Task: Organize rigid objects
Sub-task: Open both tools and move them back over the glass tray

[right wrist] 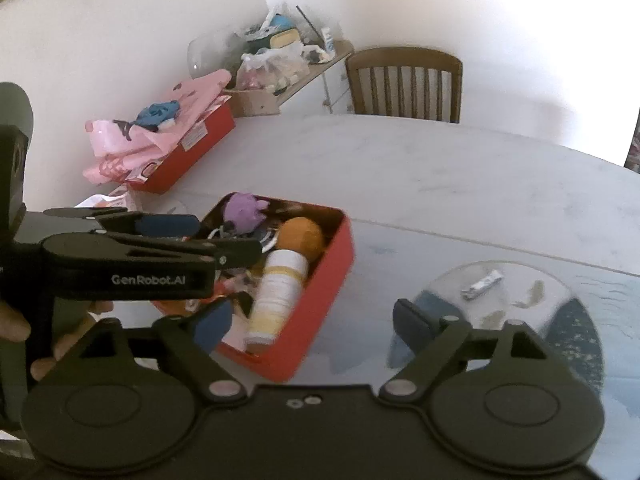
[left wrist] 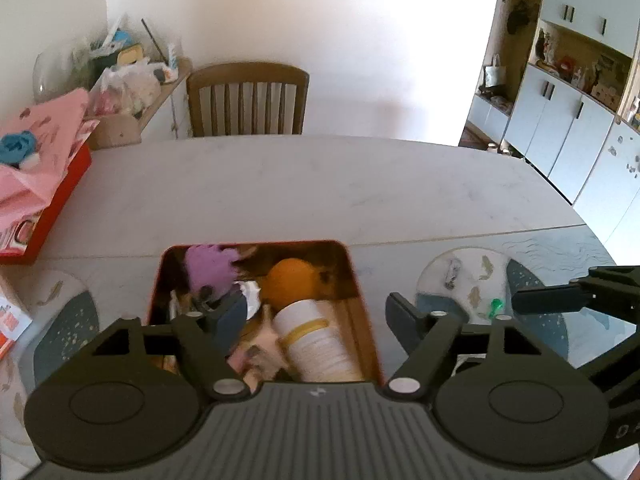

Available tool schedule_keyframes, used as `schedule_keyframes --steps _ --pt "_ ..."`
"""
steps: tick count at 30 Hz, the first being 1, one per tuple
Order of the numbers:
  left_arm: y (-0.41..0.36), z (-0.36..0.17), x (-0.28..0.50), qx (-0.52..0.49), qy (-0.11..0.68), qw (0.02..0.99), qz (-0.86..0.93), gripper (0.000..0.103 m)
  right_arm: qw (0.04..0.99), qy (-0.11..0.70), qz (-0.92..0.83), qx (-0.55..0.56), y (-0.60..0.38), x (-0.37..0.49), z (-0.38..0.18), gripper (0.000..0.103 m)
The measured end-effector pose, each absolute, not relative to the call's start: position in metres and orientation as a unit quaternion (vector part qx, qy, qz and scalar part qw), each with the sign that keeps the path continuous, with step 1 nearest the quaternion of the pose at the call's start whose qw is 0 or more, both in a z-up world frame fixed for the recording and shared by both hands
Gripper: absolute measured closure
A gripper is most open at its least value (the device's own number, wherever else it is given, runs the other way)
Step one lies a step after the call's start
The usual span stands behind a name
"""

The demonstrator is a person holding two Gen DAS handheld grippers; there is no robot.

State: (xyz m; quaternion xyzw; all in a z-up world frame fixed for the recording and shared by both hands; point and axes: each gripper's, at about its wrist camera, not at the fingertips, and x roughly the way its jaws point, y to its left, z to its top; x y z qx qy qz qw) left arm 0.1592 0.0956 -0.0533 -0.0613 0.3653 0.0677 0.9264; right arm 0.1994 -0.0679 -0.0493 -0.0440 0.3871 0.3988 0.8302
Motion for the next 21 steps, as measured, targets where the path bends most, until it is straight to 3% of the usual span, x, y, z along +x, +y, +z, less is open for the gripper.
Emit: schedule_keyframes --steps 12,21 --pt "0.031 -0.057 0.192 -0.072 0.368 0.926 0.052 0.019 0.840 0.376 0.389 -0.044 -0.134 0.224 -0.062 0.004" --pt "-0.006 -0.079 0.234 -0.076 0.388 0.917 0.055 0.019 0.838 0.371 0.389 -0.091 -0.167 0.246 -0.089 0.003"
